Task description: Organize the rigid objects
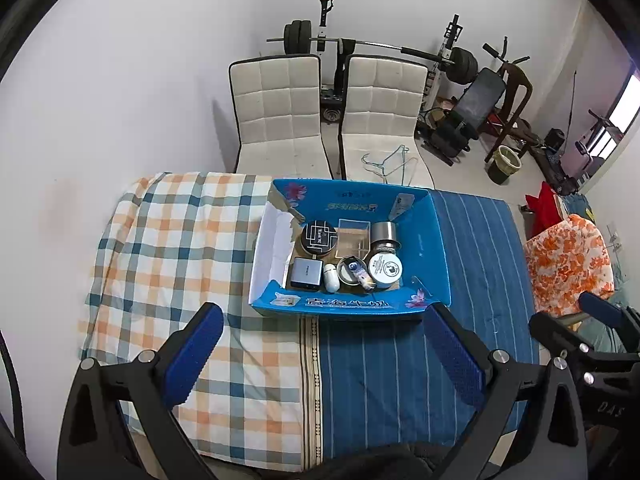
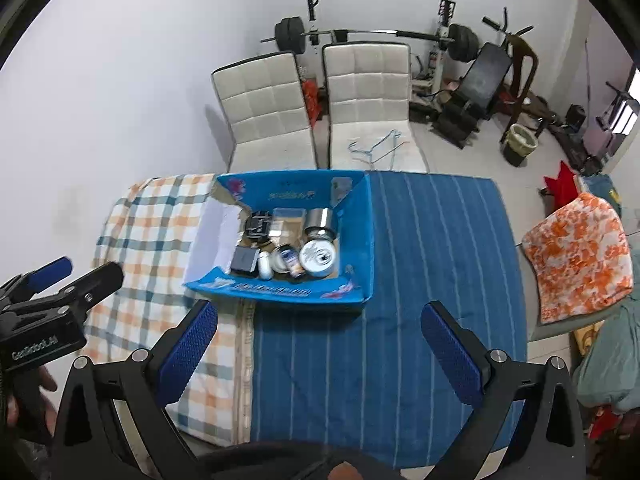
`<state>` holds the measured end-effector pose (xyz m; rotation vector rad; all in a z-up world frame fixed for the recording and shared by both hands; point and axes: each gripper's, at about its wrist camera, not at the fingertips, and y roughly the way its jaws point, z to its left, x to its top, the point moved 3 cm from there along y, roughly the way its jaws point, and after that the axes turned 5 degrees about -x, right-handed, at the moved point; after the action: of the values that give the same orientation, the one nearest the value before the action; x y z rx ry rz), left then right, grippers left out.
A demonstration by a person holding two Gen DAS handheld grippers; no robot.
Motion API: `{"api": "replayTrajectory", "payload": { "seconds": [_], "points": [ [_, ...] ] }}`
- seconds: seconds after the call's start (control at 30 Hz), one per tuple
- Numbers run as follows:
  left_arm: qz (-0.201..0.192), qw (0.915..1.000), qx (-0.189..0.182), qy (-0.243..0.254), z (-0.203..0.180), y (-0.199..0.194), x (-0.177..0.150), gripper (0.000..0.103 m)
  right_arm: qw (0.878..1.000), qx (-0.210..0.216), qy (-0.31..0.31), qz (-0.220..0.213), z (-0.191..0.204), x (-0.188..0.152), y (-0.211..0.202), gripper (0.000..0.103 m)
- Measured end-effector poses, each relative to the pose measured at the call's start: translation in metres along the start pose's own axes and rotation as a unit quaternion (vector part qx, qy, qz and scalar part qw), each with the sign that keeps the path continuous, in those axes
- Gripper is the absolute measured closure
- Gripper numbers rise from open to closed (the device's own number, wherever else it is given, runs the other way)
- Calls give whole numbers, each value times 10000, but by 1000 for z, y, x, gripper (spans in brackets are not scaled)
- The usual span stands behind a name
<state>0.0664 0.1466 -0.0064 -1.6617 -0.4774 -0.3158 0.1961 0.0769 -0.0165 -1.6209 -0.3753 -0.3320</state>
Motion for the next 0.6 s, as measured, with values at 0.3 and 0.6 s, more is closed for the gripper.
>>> {"api": "replayTrajectory", "payload": {
  "seconds": [0.3, 0.6],
  "points": [
    [80, 9999, 132, -37, 5, 26, 4, 0, 9993, -319, 154, 81, -7, 10, 39, 0],
    [98, 9998, 175, -15, 4, 44, 11, 0, 9986, -453, 212, 161, -10, 17, 66, 0]
  ]
}}
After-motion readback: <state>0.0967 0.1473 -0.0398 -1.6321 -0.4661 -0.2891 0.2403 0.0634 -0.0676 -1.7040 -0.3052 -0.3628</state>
